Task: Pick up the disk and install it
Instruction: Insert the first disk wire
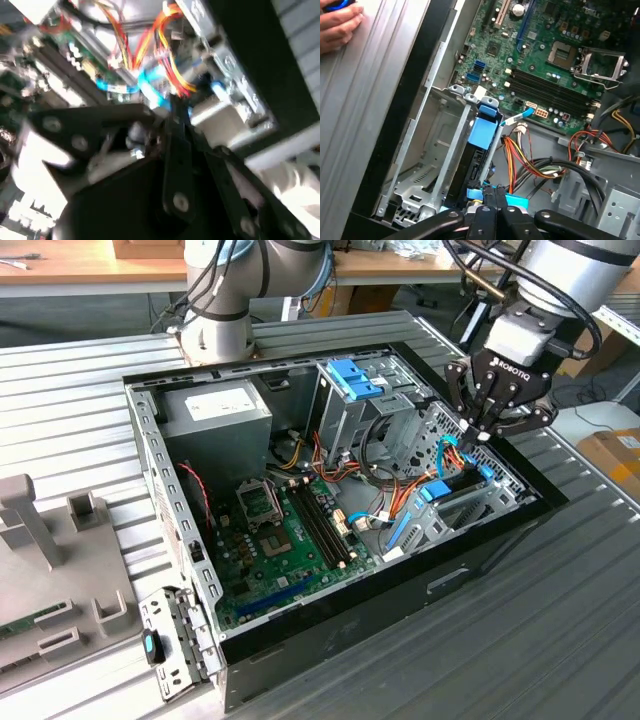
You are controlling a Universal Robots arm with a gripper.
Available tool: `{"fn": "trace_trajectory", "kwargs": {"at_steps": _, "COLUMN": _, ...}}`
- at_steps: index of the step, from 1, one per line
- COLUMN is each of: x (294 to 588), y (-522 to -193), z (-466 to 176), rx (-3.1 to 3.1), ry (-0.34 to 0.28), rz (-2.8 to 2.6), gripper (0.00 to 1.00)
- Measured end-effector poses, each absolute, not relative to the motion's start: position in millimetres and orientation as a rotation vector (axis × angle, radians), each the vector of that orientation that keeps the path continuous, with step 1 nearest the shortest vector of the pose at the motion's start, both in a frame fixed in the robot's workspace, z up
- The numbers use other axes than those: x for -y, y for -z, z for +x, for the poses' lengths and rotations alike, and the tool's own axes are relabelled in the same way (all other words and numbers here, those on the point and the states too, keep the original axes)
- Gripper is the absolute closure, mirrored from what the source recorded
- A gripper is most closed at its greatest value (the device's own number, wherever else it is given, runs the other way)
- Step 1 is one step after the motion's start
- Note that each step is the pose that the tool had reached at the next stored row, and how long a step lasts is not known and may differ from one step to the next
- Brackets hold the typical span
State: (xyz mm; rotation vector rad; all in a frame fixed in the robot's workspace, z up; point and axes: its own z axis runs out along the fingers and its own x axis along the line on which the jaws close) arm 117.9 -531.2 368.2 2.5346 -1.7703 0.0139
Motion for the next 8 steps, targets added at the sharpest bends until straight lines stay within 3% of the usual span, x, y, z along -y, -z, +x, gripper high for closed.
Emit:
{"fn": "trace_trajectory", "kwargs": {"at_steps": 4, "x": 531.2, "y": -368.8, "z": 117.8, "rx": 1.778, "ry": 0.001, "rz": 2.546, "gripper": 0.89}}
{"fn": "trace_trajectory", "kwargs": {"at_steps": 6, "x": 531.2, "y": -368.8, "z": 116.9, "rx": 1.804, "ry": 0.053, "rz": 2.585, "gripper": 0.89}}
{"fn": "trace_trajectory", "kwargs": {"at_steps": 8, "x": 531.2, "y": -368.8, "z": 116.9, "rx": 1.809, "ry": 0.062, "rz": 2.591, "gripper": 0.89}}
